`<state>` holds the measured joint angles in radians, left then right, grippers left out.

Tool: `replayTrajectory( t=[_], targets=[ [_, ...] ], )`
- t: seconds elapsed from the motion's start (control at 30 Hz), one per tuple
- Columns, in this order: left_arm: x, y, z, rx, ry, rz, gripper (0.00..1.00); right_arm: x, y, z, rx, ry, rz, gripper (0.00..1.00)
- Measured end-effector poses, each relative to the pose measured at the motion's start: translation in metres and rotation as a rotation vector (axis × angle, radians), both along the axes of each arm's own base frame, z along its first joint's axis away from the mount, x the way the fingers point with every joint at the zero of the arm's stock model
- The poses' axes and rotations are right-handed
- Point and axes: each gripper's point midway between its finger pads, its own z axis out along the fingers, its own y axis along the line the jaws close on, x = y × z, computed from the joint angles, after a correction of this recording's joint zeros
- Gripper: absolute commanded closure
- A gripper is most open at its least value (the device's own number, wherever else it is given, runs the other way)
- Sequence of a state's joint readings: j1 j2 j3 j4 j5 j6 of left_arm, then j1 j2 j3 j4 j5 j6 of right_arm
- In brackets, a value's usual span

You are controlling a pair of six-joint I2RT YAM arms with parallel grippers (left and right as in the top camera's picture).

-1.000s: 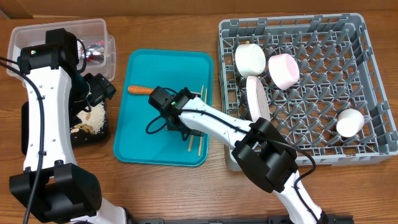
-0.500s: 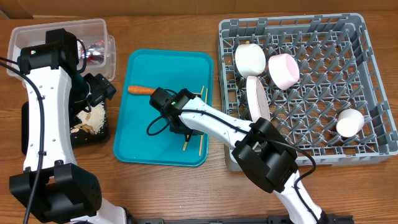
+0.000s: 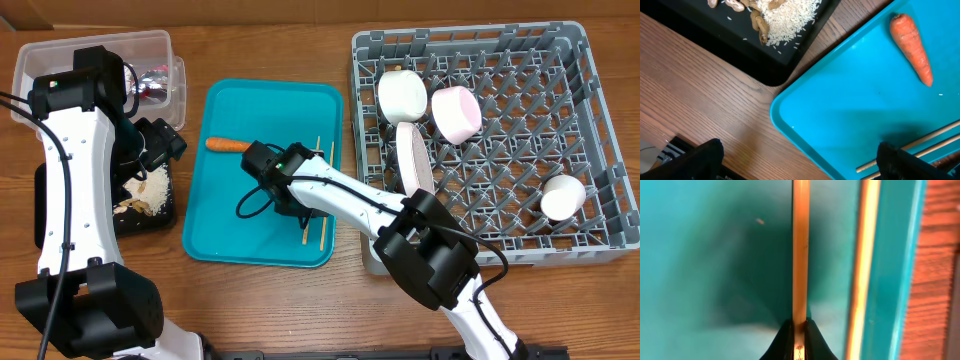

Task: Sort waste into correct bins and load items into the dishwasher
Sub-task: 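Carry the chopstick into the rack and stand it upright, then release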

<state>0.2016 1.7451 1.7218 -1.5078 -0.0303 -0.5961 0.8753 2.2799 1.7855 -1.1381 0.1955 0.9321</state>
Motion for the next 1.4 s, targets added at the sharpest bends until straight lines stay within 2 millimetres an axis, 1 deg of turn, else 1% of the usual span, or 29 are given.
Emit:
replayTrajectory(
  t=[0.1, 0.17, 0.2, 0.3, 0.33, 0.4, 0.43, 0.5, 0.53, 0.57, 0.63, 0.67, 0.77, 0.83, 0.87, 0.9, 0.93, 0.97, 1.07, 1.1, 1.13, 1.17, 1.23, 1.33, 1.4],
  targets=[
    [0.0, 0.0, 0.0, 0.0, -0.001, 0.0, 0.0, 0.002, -0.018, 0.005, -0.033, 0.043, 0.034, 0.96],
    [0.0, 0.0, 0.0, 0.0, -0.001, 0.0, 0.0, 0.01, -0.028, 0.02, -0.021, 0.039, 0.056, 0.96],
    [0.001, 0.0, 0.0, 0.0, -0.002, 0.0, 0.0, 0.013, -0.034, 0.032, -0.014, 0.036, 0.077, 0.96],
    [0.001, 0.0, 0.0, 0.001, -0.003, 0.0, 0.0, 0.019, -0.05, 0.09, 0.05, -0.01, 0.153, 0.96],
    [0.001, 0.0, 0.0, 0.001, -0.003, 0.0, 0.0, 0.021, -0.057, 0.121, 0.098, -0.049, 0.2, 0.96],
    [0.001, 0.0, 0.0, 0.001, -0.003, 0.0, 0.0, 0.021, -0.064, 0.146, 0.135, -0.078, 0.248, 0.96],
    [0.001, 0.0, 0.0, 0.001, -0.004, 0.0, 0.0, 0.016, -0.072, 0.162, 0.158, -0.081, 0.296, 0.96],
    [0.001, 0.0, 0.0, 0.0, -0.003, 0.0, 0.0, 0.011, -0.086, 0.182, 0.176, -0.094, 0.355, 0.96],
    [0.001, 0.0, 0.0, 0.001, -0.004, 0.0, 0.0, 0.009, -0.096, 0.192, 0.179, -0.098, 0.379, 0.96],
    [0.001, 0.0, 0.0, 0.001, -0.004, 0.0, 0.0, 0.01, -0.104, 0.197, 0.182, -0.105, 0.391, 0.96],
    [0.001, 0.0, 0.0, 0.001, -0.004, 0.0, 0.0, 0.02, -0.13, 0.209, 0.182, -0.13, 0.401, 0.96],
    [0.001, 0.0, 0.0, 0.001, -0.004, 0.0, 0.0, 0.025, -0.142, 0.212, 0.18, -0.143, 0.379, 0.96],
    [0.001, 0.0, 0.0, 0.001, -0.004, 0.0, 0.0, 0.039, -0.179, 0.218, 0.165, -0.161, 0.329, 0.96],
    [0.001, 0.0, 0.0, 0.001, -0.004, 0.0, 0.0, 0.049, -0.21, 0.219, 0.154, -0.167, 0.272, 0.96],
    [0.001, 0.0, 0.0, 0.001, -0.004, 0.0, 0.0, 0.054, -0.231, 0.219, 0.143, -0.171, 0.24, 0.96],
    [0.001, 0.0, 0.0, 0.001, -0.004, 0.0, 0.0, 0.057, -0.243, 0.219, 0.136, -0.172, 0.223, 0.96],
    [0.001, 0.0, 0.0, 0.001, -0.005, 0.0, 0.0, 0.06, -0.267, 0.218, 0.12, -0.173, 0.199, 0.96],
    [0.002, 0.0, 0.0, 0.002, -0.008, 0.0, 0.0, 0.061, -0.279, 0.218, 0.111, -0.171, 0.186, 0.96],
    [0.003, 0.0, 0.0, 0.002, -0.01, 0.0, 0.0, 0.058, -0.3, 0.206, 0.103, -0.144, 0.175, 0.96],
    [0.003, 0.001, 0.0, 0.002, -0.011, 0.0, 0.0, 0.055, -0.312, 0.195, 0.095, -0.121, 0.171, 0.96],
    [0.003, 0.0, 0.0, 0.002, -0.011, 0.0, 0.0, 0.052, -0.319, 0.188, 0.091, -0.103, 0.169, 0.96],
    [0.003, 0.0, 0.0, 0.003, -0.012, 0.0, 0.0, 0.047, -0.33, 0.174, 0.082, -0.072, 0.176, 0.96],
    [0.003, 0.0, 0.0, 0.002, -0.011, 0.0, 0.0, 0.043, -0.342, 0.156, 0.06, -0.045, 0.193, 0.96],
    [0.003, 0.001, 0.0, 0.002, -0.012, 0.0, 0.0, 0.041, -0.353, 0.135, 0.037, -0.027, 0.207, 0.96],
    [0.003, 0.001, 0.0, 0.002, -0.012, 0.0, 0.0, 0.045, -0.357, 0.128, 0.024, -0.041, 0.212, 0.96]
  ],
)
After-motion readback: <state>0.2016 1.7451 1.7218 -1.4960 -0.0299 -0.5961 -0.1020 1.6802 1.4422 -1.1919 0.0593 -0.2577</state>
